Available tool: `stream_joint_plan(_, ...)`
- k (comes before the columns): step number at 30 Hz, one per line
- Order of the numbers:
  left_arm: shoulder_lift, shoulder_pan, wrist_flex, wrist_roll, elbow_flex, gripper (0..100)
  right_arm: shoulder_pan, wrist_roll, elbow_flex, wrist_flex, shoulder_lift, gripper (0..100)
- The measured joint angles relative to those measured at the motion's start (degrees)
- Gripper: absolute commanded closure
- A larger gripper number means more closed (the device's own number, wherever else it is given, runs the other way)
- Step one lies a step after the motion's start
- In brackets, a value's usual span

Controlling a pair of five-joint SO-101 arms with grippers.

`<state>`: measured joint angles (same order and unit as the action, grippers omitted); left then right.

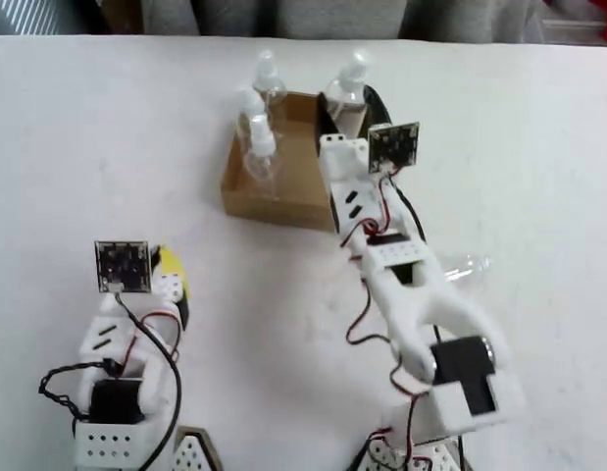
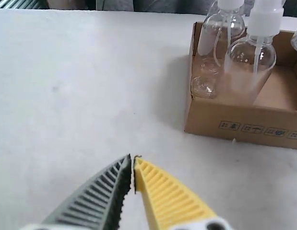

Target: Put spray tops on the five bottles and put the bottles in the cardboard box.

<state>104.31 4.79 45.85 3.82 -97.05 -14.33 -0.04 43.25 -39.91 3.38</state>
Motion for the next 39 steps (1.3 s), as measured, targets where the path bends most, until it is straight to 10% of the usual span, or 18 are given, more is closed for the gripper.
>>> stream_joint_plan(39, 0.0, 0.0, 0.0, 0.0, 0.0, 98, 3.8, 0.0, -30.0, -1.2, 35.1, 94.0)
